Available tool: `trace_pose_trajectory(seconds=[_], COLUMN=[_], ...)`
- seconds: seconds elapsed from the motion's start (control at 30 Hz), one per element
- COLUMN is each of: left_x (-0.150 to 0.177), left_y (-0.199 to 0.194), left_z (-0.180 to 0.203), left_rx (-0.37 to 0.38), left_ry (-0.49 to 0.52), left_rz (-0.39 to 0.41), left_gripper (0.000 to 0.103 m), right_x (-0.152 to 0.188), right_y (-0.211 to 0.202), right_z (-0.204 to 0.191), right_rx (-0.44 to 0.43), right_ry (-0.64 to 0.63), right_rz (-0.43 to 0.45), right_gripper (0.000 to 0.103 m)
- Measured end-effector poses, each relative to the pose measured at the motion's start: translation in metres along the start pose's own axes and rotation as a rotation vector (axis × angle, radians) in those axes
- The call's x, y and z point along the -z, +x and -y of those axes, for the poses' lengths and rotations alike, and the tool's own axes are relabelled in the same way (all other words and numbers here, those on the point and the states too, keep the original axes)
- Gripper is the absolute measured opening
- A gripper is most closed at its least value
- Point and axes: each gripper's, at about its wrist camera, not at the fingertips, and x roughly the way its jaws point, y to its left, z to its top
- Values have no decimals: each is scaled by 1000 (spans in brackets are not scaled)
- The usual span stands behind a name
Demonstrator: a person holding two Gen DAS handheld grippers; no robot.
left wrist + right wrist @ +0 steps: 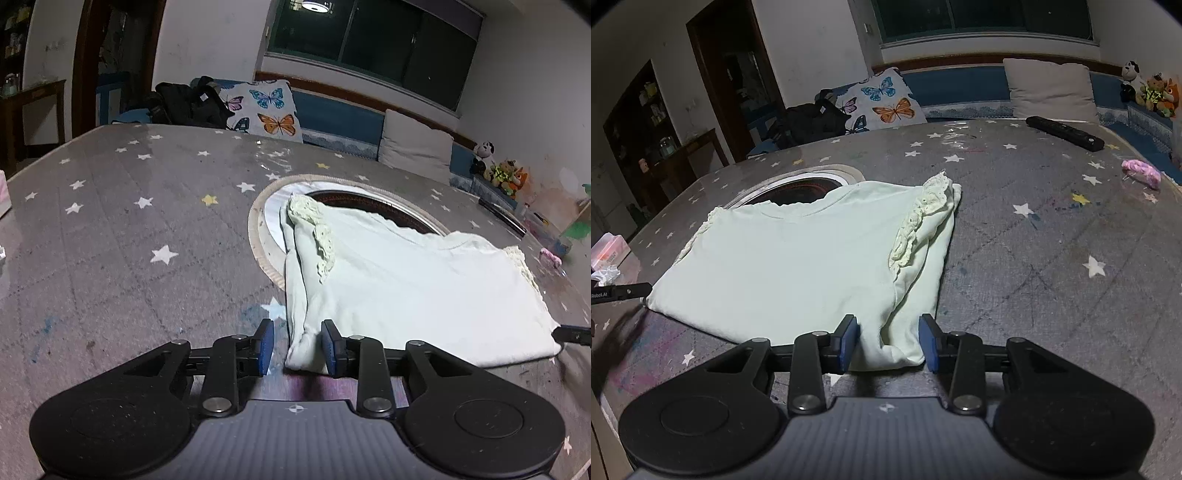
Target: Fold clothes
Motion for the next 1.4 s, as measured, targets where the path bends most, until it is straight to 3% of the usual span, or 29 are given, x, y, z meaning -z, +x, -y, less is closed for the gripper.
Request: trace_pose_trajectory(seconds=[0.07,0.17,0.33,0.4,0.8,0.87,1.03,1.2,1.4], left_x=[1,1,3,4,36,33,10,-16,-43], left_y=[1,2,-2,-6,-45,-51,-56,-36,11], left_z=[0,-1,2,3,15,16,22,41,71], left_rx=[1,24,36,45,124,129,127,150,188], left_ry=[3,-6,-1,4,70,76,92,105,126], left_rz=[-3,-11,-11,-11,-82,-72,-3,35,9], left_gripper=[28,13,7,7,7,10,10,10,10], right_x=[0,1,4,4,29,31,11,-19,-50], right_y=[0,0,-1,-4,-52,-61,-76,-47,15], right_z=[0,0,-4,-7,-5,-6,-10,-19,-40], right_rx=[5,10,-4,9,28,35,49,25,-25], right_ry=[4,11,24,10,-59,-72,-110,-131,-168], right_rz=[2,9,20,30,-46,-49,12,47,24], right_gripper=[36,34,6,4,5,13,13,14,14])
